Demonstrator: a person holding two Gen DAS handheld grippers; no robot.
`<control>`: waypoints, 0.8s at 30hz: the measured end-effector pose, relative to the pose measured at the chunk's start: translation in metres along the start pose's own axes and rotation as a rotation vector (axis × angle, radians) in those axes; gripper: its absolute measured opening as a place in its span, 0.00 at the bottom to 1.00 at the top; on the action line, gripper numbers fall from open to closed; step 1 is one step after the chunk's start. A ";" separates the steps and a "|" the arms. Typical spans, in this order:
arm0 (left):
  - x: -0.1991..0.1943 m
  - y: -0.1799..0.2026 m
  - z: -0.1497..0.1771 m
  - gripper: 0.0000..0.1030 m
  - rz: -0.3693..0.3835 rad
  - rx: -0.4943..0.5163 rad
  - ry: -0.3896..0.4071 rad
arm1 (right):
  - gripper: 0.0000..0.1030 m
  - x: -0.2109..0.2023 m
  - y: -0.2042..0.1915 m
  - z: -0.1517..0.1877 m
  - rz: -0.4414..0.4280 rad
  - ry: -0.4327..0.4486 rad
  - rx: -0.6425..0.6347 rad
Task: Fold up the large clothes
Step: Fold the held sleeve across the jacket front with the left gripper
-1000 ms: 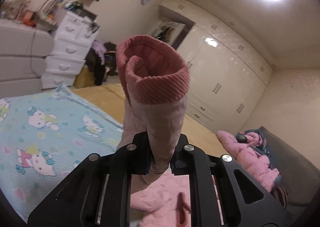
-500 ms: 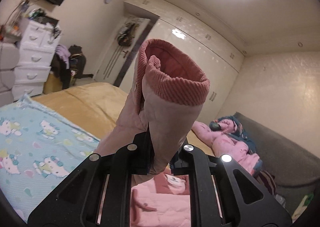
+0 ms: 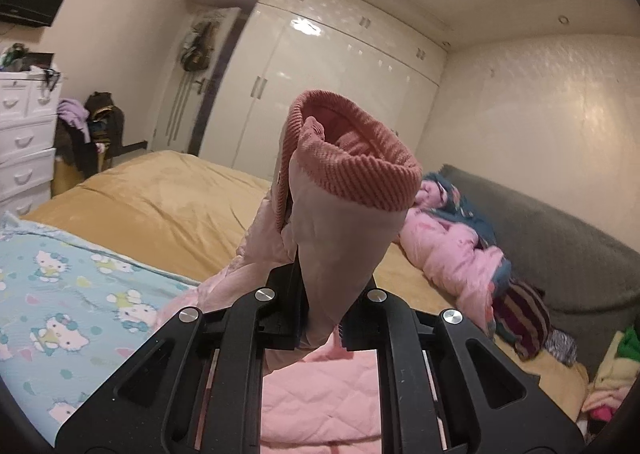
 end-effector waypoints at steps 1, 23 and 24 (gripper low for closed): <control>0.003 0.004 0.006 0.06 0.013 0.000 -0.011 | 0.95 -0.002 0.004 -0.003 0.002 0.006 0.011; 0.047 0.056 0.173 0.06 0.186 0.053 -0.357 | 0.95 -0.032 0.077 -0.038 0.063 0.094 0.221; 0.048 0.057 0.183 0.06 0.186 0.064 -0.375 | 0.95 -0.033 0.079 -0.039 0.063 0.096 0.228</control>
Point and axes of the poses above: each gripper's, at about its wrist camera, not at the fingertips, and x roughly the way its jaws point, y to its right, z to its underside, the point moved 6 cm from there along x, roughly the way its jaws point, and after that the axes turned 13 degrees about y, right-handed, at the moved point
